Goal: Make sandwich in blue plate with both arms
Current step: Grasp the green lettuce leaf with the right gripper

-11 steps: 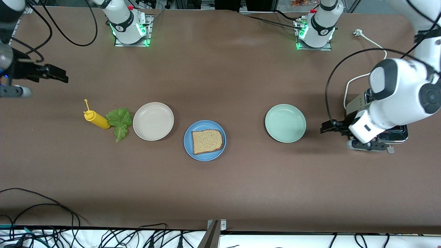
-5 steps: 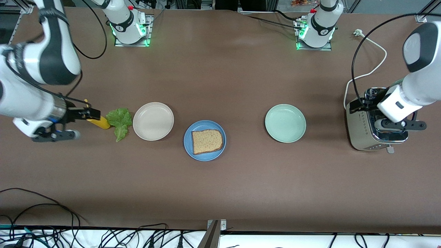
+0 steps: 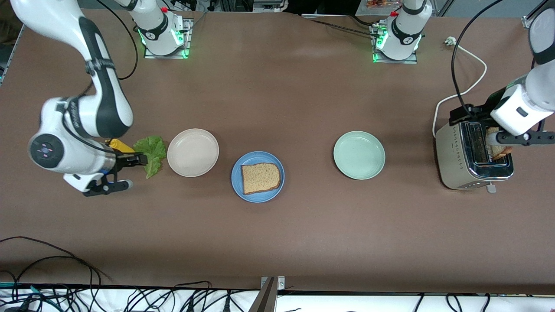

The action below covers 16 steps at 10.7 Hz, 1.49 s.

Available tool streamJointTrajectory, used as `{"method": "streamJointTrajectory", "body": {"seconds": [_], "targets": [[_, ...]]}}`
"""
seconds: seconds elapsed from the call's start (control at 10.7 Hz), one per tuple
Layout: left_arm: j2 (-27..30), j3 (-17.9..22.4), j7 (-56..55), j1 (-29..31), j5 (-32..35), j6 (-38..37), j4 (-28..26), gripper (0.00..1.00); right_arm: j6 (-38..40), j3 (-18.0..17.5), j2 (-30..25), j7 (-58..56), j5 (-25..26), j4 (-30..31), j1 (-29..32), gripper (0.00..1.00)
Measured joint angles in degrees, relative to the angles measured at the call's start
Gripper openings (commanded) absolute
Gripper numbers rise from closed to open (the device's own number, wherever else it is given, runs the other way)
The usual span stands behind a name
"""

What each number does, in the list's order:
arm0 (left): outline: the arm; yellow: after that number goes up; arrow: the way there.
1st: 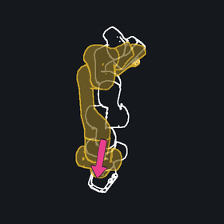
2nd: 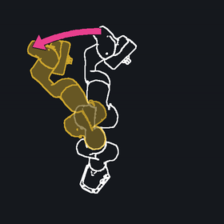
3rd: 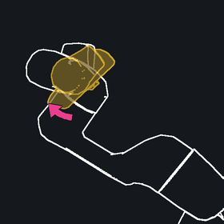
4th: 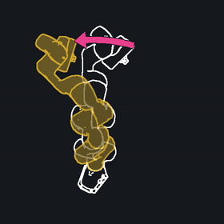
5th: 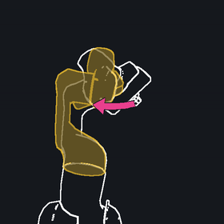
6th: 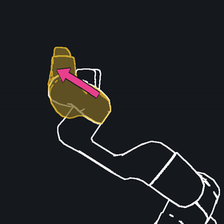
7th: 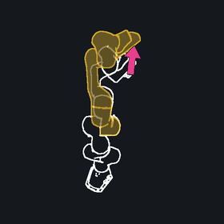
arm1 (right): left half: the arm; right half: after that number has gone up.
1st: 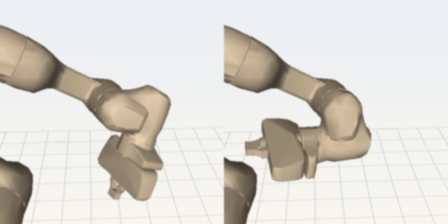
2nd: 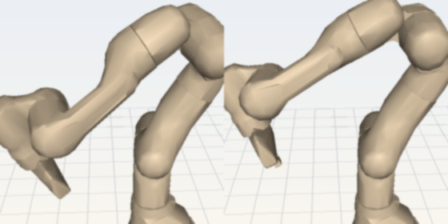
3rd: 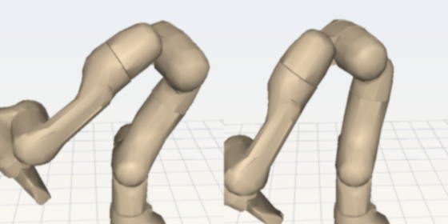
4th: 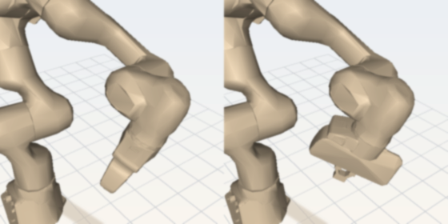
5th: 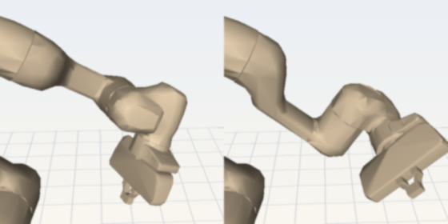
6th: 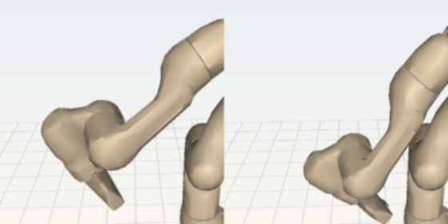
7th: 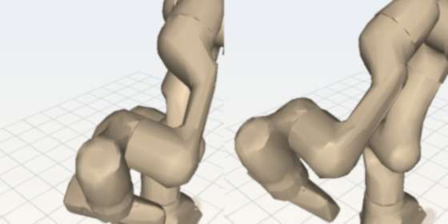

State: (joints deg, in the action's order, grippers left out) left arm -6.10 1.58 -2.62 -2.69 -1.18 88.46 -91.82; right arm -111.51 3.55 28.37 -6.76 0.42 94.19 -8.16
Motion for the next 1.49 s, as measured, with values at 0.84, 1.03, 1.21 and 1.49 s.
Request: {"method": "streamJointTrajectory", "body": {"seconds": [0.84, 1.03, 1.21, 1.49], "targets": [[4.8, -1.8, -3.0, 0.6, 0.0, -9.0, 7.5, 1.00, -12.1, 0.5, 3.8, -5.5, 0.0, 11.0, 2.0, 0.46], [4.6, -2.0, -3.1, 0.7, 0.0, -9.2, 7.7, 1.00, -12.1, 0.5, 4.1, -5.5, 0.0, 11.3, 2.0, 0.39], [4.4, -2.0, -3.1, 0.8, 0.0, -9.2, 7.7, 1.00, -12.1, 0.5, 4.4, -5.5, -0.3, 11.4, 2.0, 0.31], [4.2, -2.1, -3.1, 0.8, 0.0, -9.2, 7.7, 1.00, -12.1, 0.5, 5.2, -5.5, -2.9, 11.4, 2.0, 0.00]]}}
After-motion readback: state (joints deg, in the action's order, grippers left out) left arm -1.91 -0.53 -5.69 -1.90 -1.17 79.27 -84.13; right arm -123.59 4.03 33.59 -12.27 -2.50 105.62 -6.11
